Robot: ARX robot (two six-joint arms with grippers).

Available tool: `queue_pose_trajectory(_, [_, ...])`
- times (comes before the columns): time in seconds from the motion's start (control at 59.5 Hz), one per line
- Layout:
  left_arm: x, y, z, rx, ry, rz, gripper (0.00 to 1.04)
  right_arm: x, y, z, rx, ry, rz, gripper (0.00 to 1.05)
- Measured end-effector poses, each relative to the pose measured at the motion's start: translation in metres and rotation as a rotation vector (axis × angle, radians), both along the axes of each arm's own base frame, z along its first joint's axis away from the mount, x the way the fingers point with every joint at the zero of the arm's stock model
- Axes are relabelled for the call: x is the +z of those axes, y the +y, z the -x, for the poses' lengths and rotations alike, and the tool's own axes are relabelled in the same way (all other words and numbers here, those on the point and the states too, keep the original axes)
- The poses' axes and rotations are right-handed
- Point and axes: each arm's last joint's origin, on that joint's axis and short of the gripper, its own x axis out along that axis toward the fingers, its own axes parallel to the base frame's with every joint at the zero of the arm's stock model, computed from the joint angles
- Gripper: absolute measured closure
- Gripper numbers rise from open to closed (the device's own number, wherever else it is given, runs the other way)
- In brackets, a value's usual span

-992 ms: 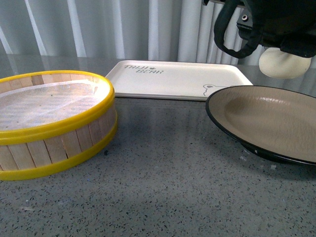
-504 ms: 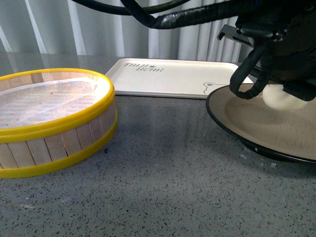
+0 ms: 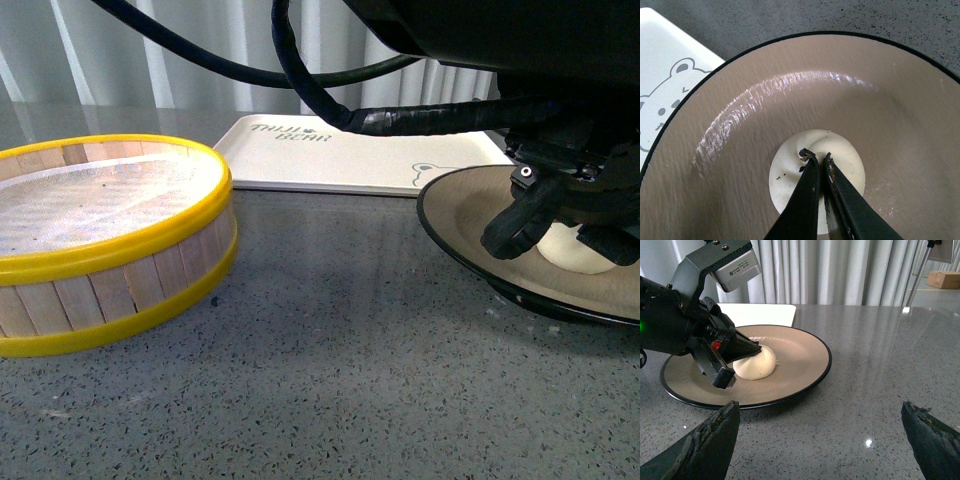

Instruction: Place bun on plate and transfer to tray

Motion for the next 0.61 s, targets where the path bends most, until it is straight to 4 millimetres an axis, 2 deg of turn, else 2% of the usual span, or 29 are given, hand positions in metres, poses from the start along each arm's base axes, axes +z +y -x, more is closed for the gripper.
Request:
queue_pose_trajectory(0.101, [0.000,0.000,0.000,0.000,-0.001,-0.001,0.79,0.000,0.000,0.000,0.000,0.000,0.000,0.08])
queue_pose_trajectory(0.42, [0.001,0.000,0.000,-0.011,0.004,0.006,0.31,0.000,0.000,0.000,0.000,0.000,0.000,0.08])
queue_pose_trajectory(0.538, [0.009,0.001,-0.003,-0.010,0.004,0.024,0.06,0.000,0.000,0.000,0.000,0.000,0.000,0.08])
queue_pose_trajectory(0.605, [0.017,0.003,-0.005,-0.003,-0.004,0.037,0.07,0.000,0.000,0.000,0.001,0.000,0.000,0.08])
